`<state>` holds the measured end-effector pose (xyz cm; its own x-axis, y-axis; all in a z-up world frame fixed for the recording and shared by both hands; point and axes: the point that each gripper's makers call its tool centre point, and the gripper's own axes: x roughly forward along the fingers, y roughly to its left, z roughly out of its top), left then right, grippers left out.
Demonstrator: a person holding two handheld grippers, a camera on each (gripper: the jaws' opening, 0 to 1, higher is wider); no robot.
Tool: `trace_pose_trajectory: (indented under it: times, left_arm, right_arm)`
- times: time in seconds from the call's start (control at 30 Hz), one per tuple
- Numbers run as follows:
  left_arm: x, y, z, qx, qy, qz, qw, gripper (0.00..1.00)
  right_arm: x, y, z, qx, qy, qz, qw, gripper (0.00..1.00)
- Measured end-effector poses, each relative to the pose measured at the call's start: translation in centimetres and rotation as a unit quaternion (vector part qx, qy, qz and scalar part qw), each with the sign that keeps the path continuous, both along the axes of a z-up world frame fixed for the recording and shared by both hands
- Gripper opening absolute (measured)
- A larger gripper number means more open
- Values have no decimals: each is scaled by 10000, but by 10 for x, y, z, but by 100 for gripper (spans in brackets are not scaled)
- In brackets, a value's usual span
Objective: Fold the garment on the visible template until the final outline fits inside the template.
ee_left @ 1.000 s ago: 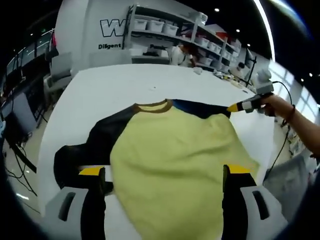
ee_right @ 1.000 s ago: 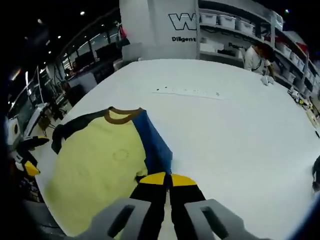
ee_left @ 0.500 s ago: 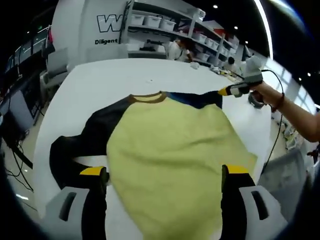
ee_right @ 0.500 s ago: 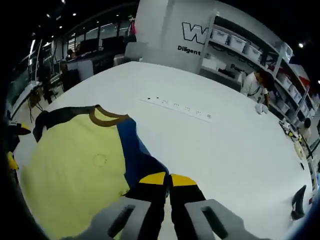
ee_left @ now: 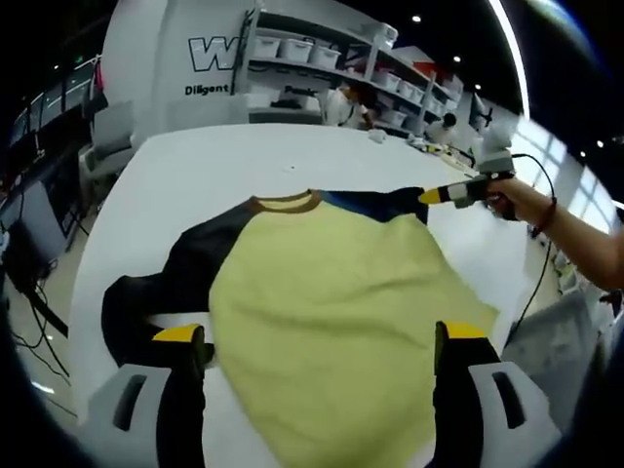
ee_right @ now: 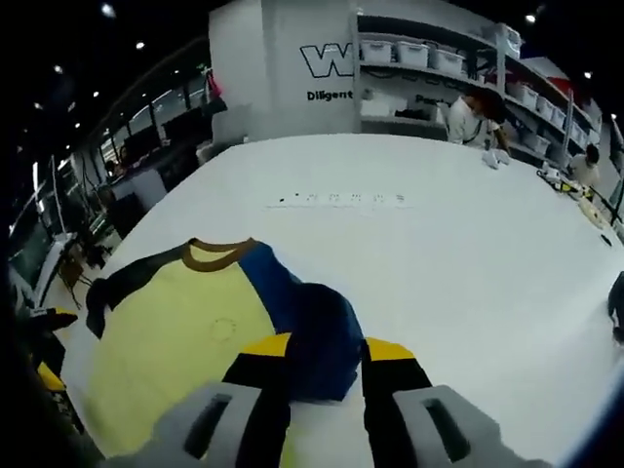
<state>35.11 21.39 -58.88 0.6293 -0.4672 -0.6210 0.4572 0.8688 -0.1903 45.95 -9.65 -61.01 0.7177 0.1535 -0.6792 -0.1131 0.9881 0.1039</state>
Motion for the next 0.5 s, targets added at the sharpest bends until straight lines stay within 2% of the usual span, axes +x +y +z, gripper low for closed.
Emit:
trace_pose_trajectory:
  times: [0.23,0.33,0.5]
  left_arm:
    - [-4,0,2,2,-7,2,10000,99]
    - [-5,0,4,-17,-22,-9,10000,99]
    - [-5,2,4,-16,-24,10,10000,99]
  right_arm:
    - [-11,6,-23,418,337,-216,9983,21]
    - [-17,12,-30,656,432,-330,9964,16]
    - [-22,14,-35,724,492,-433,9952,11]
